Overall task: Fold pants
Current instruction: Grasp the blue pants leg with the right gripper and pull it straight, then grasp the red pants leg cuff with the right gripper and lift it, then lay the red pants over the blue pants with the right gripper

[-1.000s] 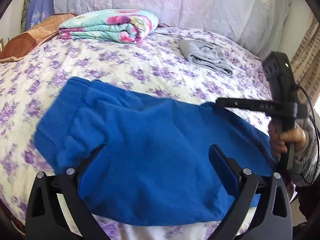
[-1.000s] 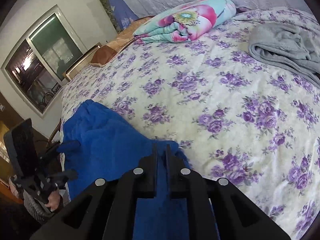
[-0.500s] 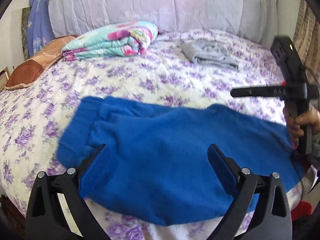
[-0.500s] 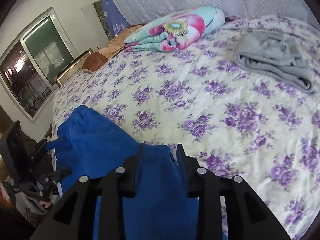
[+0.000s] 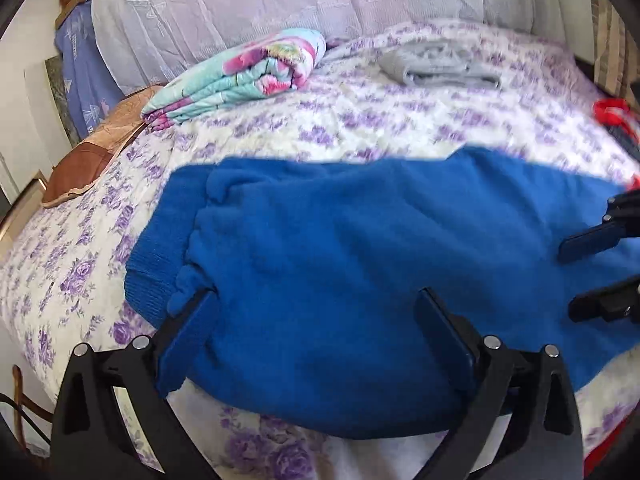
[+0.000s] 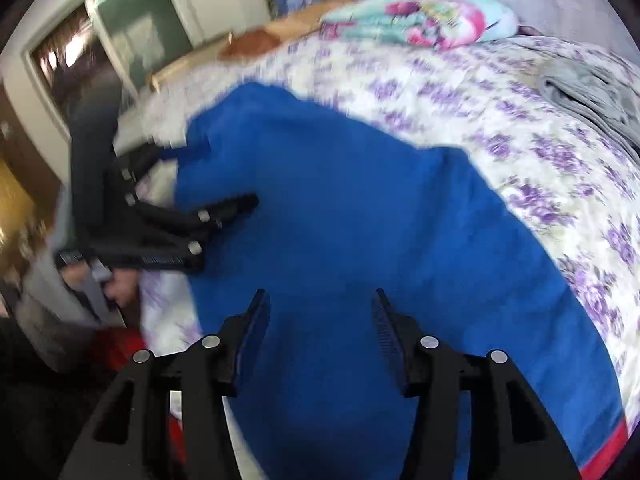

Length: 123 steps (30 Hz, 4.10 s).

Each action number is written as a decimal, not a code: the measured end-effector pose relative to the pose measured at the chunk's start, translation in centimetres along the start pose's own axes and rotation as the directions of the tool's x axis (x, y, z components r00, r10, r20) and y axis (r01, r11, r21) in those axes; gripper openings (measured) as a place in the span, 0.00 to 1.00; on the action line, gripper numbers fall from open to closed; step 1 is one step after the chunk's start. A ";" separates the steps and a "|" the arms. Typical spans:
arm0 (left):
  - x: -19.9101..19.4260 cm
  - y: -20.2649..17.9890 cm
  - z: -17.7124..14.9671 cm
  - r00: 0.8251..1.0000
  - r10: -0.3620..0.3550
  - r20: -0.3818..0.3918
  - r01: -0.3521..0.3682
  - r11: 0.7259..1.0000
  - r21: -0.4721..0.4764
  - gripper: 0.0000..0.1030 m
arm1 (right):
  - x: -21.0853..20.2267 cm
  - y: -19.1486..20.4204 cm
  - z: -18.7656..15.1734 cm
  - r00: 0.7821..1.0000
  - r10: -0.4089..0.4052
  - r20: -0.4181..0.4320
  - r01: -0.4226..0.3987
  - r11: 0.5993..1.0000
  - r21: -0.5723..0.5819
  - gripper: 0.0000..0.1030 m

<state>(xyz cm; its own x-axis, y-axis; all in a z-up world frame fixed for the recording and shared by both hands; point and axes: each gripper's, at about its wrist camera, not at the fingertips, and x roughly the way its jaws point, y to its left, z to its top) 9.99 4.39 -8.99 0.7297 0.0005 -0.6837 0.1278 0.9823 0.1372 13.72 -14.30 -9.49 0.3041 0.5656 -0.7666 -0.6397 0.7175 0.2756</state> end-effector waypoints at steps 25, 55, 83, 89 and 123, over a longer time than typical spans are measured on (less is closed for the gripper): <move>-3.0 -8.0 1.0 0.953 -0.298 0.060 0.296 0.954 0.046 0.95 | -23.2 -5.6 -22.3 0.889 -0.401 0.220 0.132 0.685 0.716 0.68; -2.1 -1.9 -1.0 0.972 -0.227 0.067 0.235 0.956 -0.178 0.95 | -21.7 -4.8 -18.9 0.674 -0.631 0.385 0.315 0.717 0.622 0.16; -2.6 1.9 -1.7 0.955 -0.278 0.101 0.295 0.912 -0.285 0.95 | -19.9 -10.0 -28.4 0.765 -0.471 0.439 -0.259 0.400 0.879 0.70; -2.8 1.9 -1.8 0.954 -0.282 0.101 0.299 0.912 -0.282 0.95 | -19.5 -9.5 -26.5 0.733 -0.527 0.430 -0.161 0.480 0.862 0.31; -3.3 5.5 -1.9 0.955 -0.265 0.136 0.296 0.887 -0.355 0.95 | -6.2 6.3 -5.0 0.898 -0.340 0.278 0.358 0.934 -0.014 0.46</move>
<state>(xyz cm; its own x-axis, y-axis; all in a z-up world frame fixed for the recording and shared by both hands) 7.04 10.15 -7.31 0.7539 -0.2848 -0.5920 0.0910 0.9377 -0.3353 4.29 -15.36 -5.88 0.6869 0.3769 -0.6214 -0.4983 0.8666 -0.0252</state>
